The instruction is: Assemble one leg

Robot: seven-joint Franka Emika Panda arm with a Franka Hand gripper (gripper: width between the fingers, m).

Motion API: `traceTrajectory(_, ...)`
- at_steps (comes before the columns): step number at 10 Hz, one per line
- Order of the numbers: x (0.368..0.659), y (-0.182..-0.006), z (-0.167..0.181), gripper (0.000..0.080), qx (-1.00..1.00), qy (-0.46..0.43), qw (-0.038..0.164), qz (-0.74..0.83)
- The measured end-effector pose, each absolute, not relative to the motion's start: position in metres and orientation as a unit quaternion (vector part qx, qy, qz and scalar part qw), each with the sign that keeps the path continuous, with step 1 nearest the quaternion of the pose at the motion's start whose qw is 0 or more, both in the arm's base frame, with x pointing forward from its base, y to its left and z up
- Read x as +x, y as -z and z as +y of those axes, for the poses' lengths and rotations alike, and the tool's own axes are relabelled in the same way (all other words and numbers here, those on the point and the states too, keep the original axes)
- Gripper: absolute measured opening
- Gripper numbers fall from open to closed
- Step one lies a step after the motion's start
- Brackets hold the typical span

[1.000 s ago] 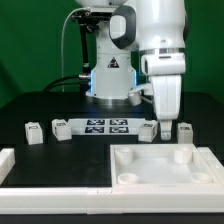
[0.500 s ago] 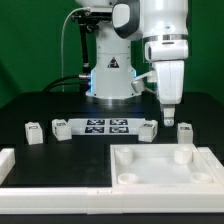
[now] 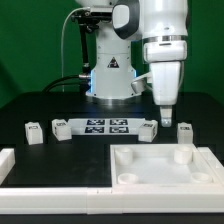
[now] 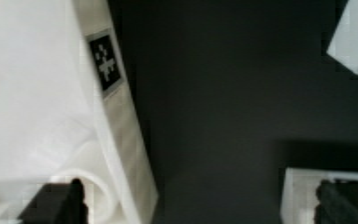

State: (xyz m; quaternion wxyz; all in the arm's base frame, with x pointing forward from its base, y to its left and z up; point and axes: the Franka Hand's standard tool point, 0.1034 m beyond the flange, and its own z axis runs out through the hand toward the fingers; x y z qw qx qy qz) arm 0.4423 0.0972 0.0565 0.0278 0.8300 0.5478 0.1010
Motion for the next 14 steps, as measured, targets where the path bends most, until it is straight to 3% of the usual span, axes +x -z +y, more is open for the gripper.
traceTrajectory(6, 0.421, -0.051, 0.142, 0.0649, 0.975, -0.098, -0.026, 0.197)
traceTrajectory(10, 0.421, -0.050, 0.143, 0.0649, 0.995, -0.090, -0.046, -0.006)
traceTrajectory(14, 0.418, -0.048, 0.141, 0.0649, 0.993, -0.063, -0.051, -0.090)
